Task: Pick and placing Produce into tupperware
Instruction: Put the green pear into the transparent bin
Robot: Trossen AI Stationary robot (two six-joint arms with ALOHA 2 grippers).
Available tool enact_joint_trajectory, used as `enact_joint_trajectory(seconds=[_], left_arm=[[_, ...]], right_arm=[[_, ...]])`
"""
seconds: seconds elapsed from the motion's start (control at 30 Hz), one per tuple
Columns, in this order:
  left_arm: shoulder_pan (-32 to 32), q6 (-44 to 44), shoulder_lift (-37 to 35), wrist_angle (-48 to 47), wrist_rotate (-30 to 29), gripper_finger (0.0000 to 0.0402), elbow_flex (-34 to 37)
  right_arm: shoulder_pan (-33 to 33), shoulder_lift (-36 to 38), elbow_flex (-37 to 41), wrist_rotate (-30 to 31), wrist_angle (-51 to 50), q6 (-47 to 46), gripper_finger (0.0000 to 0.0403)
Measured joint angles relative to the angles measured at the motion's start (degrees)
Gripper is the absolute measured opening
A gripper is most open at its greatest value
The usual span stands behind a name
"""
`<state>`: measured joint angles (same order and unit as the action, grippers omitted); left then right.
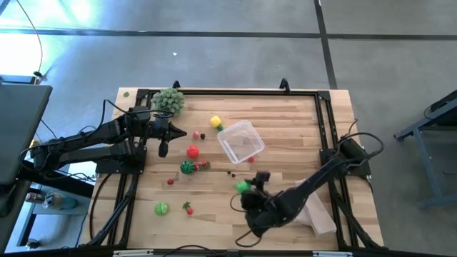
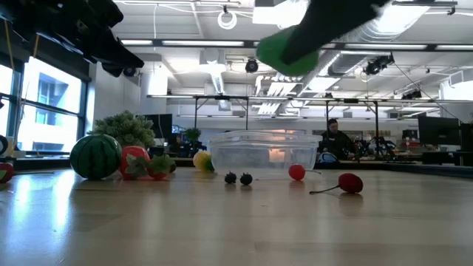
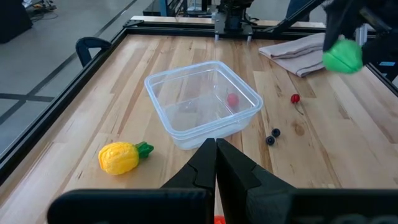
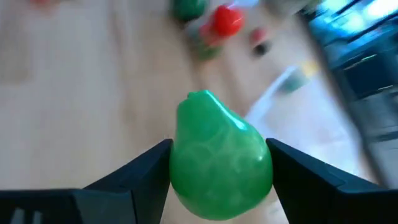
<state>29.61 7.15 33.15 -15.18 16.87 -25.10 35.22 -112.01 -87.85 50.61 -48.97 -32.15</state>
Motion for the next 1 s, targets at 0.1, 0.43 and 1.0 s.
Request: enact_joint_trajectory(seconds=[0.1,0.43,1.0], left_arm=[[0.0,0.0,0.0,0.0,0.01,0.0001,0.0],[0.02,-0.01,0.0,0.0,0.01,0.0001,0.0],[0.0,-0.01,0.0,0.0,0.01,0.0001,0.0]], right_arm=[[-2.19,0.04,-1.2,4.37,-0.57,2.7,0.0242],[-10.91,8.35,-1.27,6.11,3.3,13.78,0.022],[-41.41,15.79,-1.26,-35.29,11.09,25.45,0.0214]])
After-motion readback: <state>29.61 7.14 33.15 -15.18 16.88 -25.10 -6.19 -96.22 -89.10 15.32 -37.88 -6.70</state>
